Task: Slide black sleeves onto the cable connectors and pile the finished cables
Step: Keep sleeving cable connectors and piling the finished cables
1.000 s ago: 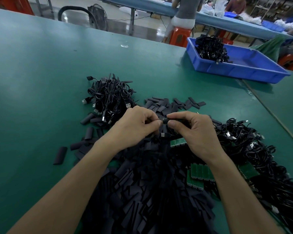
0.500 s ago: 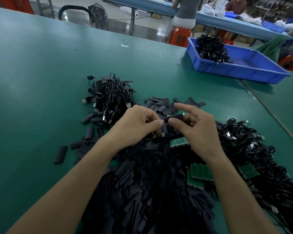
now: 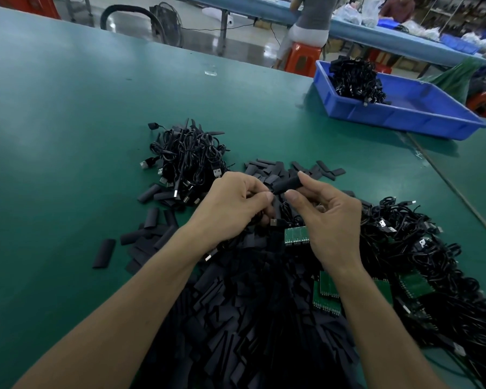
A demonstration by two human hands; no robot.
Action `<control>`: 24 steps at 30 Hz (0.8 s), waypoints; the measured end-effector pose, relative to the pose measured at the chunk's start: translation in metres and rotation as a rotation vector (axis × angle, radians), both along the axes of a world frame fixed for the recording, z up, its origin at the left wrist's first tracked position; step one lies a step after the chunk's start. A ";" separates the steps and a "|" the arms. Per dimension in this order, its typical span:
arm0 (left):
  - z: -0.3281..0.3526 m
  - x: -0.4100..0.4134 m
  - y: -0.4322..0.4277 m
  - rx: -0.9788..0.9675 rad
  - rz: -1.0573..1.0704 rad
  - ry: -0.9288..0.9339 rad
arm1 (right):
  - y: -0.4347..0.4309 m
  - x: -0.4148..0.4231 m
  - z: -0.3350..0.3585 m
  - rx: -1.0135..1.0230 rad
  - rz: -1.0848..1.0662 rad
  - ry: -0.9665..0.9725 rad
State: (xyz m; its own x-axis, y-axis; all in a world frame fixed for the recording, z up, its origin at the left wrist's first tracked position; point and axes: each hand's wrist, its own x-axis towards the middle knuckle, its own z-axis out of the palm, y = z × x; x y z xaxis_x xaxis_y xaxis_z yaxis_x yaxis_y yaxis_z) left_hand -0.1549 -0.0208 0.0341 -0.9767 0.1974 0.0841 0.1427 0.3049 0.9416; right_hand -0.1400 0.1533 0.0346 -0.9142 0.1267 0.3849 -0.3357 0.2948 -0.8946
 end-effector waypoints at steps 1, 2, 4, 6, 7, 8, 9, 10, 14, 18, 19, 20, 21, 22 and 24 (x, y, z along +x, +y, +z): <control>0.000 -0.001 0.000 0.000 0.003 0.004 | 0.000 0.000 -0.001 -0.013 0.005 -0.005; -0.001 -0.001 0.001 -0.001 0.007 0.010 | 0.000 0.000 -0.002 -0.027 0.008 -0.010; -0.001 -0.001 0.002 -0.001 0.013 0.021 | 0.000 0.001 -0.004 -0.052 0.012 -0.018; -0.001 0.000 0.003 -0.021 0.017 0.037 | -0.001 0.001 -0.004 -0.070 0.018 -0.020; -0.001 0.001 0.004 -0.043 0.018 0.046 | -0.002 0.000 -0.004 -0.071 0.019 -0.020; -0.001 0.002 0.005 -0.065 0.016 0.055 | -0.002 -0.001 -0.003 -0.059 0.017 -0.018; -0.001 0.003 0.006 -0.076 0.015 0.060 | -0.003 -0.002 -0.002 -0.035 0.012 -0.016; -0.001 0.005 0.008 -0.070 0.015 0.059 | -0.004 -0.003 0.000 -0.006 0.008 -0.016; -0.002 0.008 0.013 0.002 0.038 0.087 | -0.004 -0.005 0.005 0.038 0.023 -0.029; -0.003 0.007 0.016 0.030 0.068 0.108 | 0.000 -0.007 0.011 -0.046 0.033 -0.029; -0.003 0.006 0.015 0.000 0.043 0.091 | 0.001 -0.008 0.013 -0.068 0.030 -0.029; -0.003 0.006 0.013 -0.062 0.006 0.071 | 0.002 -0.009 0.015 -0.094 0.025 -0.030; -0.005 0.006 0.010 -0.141 -0.041 0.055 | 0.003 -0.009 0.017 -0.124 0.021 -0.030; -0.006 0.005 0.008 -0.214 -0.083 0.046 | 0.005 -0.010 0.020 -0.150 0.018 -0.029; -0.005 0.007 0.004 -0.285 -0.099 0.055 | 0.010 -0.011 0.026 -0.137 0.001 -0.030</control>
State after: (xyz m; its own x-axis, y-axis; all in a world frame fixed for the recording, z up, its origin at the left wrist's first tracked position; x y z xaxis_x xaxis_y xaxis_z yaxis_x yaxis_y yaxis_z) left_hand -0.1476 -0.0170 0.0288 -0.9470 0.3150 0.0635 0.2333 0.5380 0.8100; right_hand -0.1514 0.1634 0.0603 -0.9254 0.1748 0.3363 -0.3083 0.1689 -0.9362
